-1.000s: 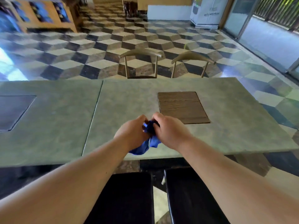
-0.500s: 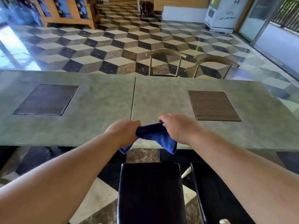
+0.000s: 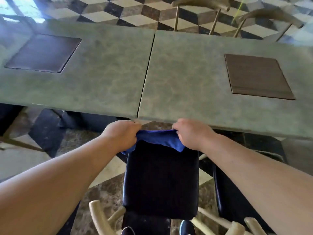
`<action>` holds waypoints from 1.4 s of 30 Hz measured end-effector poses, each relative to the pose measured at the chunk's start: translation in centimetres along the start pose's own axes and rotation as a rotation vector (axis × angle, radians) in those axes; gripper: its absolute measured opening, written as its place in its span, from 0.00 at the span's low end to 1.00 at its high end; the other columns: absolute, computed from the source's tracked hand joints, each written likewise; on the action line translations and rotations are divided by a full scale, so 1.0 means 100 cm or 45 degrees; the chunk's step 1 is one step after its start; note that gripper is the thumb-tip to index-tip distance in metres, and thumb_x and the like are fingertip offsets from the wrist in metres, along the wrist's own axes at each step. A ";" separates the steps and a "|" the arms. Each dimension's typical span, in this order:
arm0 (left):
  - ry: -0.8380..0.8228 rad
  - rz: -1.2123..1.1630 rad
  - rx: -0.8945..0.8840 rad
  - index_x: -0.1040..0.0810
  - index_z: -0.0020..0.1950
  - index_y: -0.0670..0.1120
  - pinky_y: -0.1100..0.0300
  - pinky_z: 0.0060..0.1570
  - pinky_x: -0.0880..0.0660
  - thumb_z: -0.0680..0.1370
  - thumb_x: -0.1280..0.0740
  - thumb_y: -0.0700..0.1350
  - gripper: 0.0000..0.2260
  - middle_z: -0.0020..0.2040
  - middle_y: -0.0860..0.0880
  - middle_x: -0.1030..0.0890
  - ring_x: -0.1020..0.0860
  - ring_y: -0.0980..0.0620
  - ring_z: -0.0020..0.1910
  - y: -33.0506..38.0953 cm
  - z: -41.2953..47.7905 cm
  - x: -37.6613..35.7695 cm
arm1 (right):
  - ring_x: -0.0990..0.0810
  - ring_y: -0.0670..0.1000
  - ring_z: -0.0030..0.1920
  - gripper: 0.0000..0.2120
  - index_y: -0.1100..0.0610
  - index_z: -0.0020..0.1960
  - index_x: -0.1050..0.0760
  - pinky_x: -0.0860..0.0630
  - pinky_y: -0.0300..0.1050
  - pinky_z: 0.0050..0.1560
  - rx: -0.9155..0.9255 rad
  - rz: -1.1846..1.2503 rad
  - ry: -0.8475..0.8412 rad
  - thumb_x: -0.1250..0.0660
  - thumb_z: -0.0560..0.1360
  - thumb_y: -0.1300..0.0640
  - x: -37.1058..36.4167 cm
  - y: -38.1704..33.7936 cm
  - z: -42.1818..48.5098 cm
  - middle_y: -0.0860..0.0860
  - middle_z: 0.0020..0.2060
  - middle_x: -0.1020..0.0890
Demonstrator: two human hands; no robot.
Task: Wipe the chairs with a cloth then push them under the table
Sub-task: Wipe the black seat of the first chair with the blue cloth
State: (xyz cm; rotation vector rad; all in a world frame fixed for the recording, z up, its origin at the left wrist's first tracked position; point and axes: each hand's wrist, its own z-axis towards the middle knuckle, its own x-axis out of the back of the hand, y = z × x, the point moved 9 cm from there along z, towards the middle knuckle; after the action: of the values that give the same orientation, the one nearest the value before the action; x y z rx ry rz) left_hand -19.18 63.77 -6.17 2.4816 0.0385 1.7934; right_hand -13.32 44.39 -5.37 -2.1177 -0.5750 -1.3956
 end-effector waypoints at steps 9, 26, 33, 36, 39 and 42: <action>0.132 -0.176 0.225 0.32 0.45 0.52 0.54 0.28 0.38 0.77 0.34 0.42 0.08 0.42 0.52 0.29 0.29 0.46 0.34 -0.024 0.034 -0.115 | 0.25 0.59 0.38 0.05 0.57 0.45 0.26 0.28 0.54 0.33 0.010 0.072 0.228 0.37 0.77 0.65 -0.126 0.015 0.046 0.50 0.41 0.30; -0.249 -0.440 0.568 0.39 0.79 0.52 0.44 0.58 0.22 0.74 0.23 0.53 0.38 0.74 0.47 0.34 0.26 0.39 0.66 -0.056 0.037 -0.340 | 0.33 0.63 0.72 0.24 0.47 0.78 0.33 0.30 0.62 0.65 0.047 0.120 -0.064 0.38 0.82 0.49 -0.335 -0.012 0.132 0.56 0.74 0.31; -0.456 -0.561 0.809 0.53 0.83 0.53 0.44 0.52 0.21 0.69 0.18 0.54 0.54 0.73 0.42 0.29 0.21 0.37 0.62 -0.065 0.024 -0.382 | 0.51 0.66 0.81 0.25 0.44 0.82 0.42 0.47 0.63 0.79 0.085 0.074 -0.146 0.43 0.86 0.52 -0.367 -0.034 0.186 0.53 0.84 0.48; -0.425 -0.529 0.793 0.49 0.82 0.53 0.45 0.50 0.21 0.70 0.19 0.55 0.51 0.72 0.43 0.28 0.21 0.37 0.61 -0.065 0.023 -0.386 | 0.53 0.64 0.82 0.26 0.43 0.82 0.43 0.50 0.63 0.80 0.069 0.072 -0.128 0.43 0.86 0.54 -0.365 -0.038 0.204 0.53 0.84 0.50; -0.422 -0.692 0.822 0.41 0.81 0.52 0.51 0.48 0.24 0.77 0.28 0.50 0.35 0.65 0.44 0.23 0.20 0.41 0.57 -0.073 0.026 -0.390 | 0.54 0.63 0.82 0.28 0.44 0.83 0.45 0.53 0.64 0.80 0.028 0.070 -0.118 0.43 0.85 0.56 -0.371 -0.044 0.192 0.52 0.84 0.51; -0.500 -1.296 1.010 0.27 0.52 0.50 0.60 0.41 0.25 0.79 0.38 0.41 0.05 0.32 0.54 0.19 0.24 0.56 0.35 -0.083 0.027 -0.403 | 0.52 0.63 0.82 0.28 0.45 0.83 0.45 0.52 0.65 0.80 0.064 0.068 -0.134 0.44 0.84 0.55 -0.383 -0.060 0.156 0.52 0.84 0.49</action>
State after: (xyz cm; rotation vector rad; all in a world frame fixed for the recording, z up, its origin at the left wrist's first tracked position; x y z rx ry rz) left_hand -29.11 69.23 -45.79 2.3307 1.8681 0.8938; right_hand -20.41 56.71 -44.63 -2.1596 -0.5842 -1.2344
